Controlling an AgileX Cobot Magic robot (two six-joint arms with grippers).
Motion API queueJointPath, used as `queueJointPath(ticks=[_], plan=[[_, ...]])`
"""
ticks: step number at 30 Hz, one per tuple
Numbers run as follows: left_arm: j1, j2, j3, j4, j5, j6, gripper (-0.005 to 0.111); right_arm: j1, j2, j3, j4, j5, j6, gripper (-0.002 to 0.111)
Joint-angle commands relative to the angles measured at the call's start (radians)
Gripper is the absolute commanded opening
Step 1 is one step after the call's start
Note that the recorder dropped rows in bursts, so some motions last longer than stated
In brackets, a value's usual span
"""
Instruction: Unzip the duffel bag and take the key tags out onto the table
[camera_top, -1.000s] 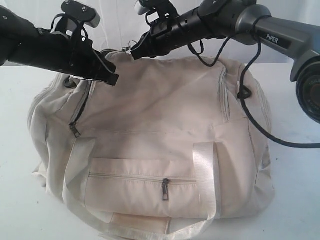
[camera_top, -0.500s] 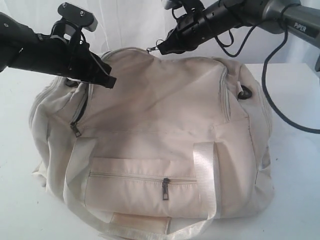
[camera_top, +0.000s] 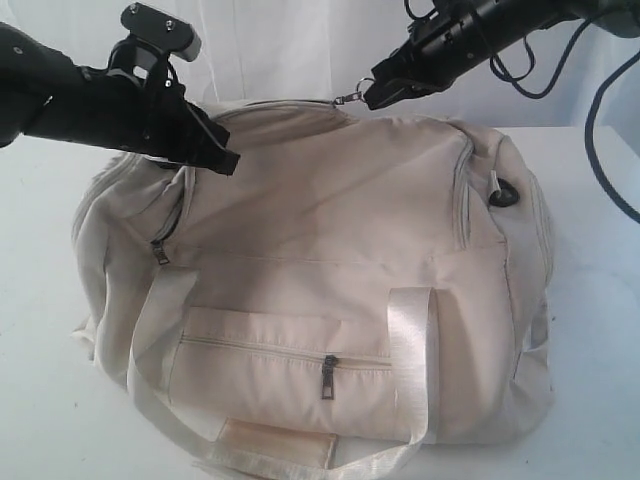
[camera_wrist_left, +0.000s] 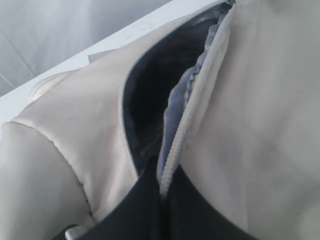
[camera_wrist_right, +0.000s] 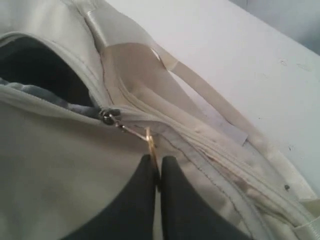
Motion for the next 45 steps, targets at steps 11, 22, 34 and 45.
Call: queueJointPath(ticks=[11, 22, 34, 45], plan=[[0.012, -0.014, -0.188, 0.004, 0.277, 0.053, 0.07, 0.022, -0.001, 0.002, -0.029, -0.091, -0.035, 0.0], [0.01, 0.192, -0.443, 0.004, 0.294, 0.058, 0.07, 0.032, -0.001, 0.002, -0.001, -0.042, -0.035, 0.0], [-0.025, 0.362, -0.542, 0.008, 0.299, 0.105, 0.05, 0.032, 0.001, 0.002, 0.019, -0.022, -0.039, 0.0], [-0.025, 0.37, -0.54, 0.062, 0.222, 0.016, 0.0, 0.032, 0.001, 0.002, -0.046, -0.025, -0.024, 0.0]])
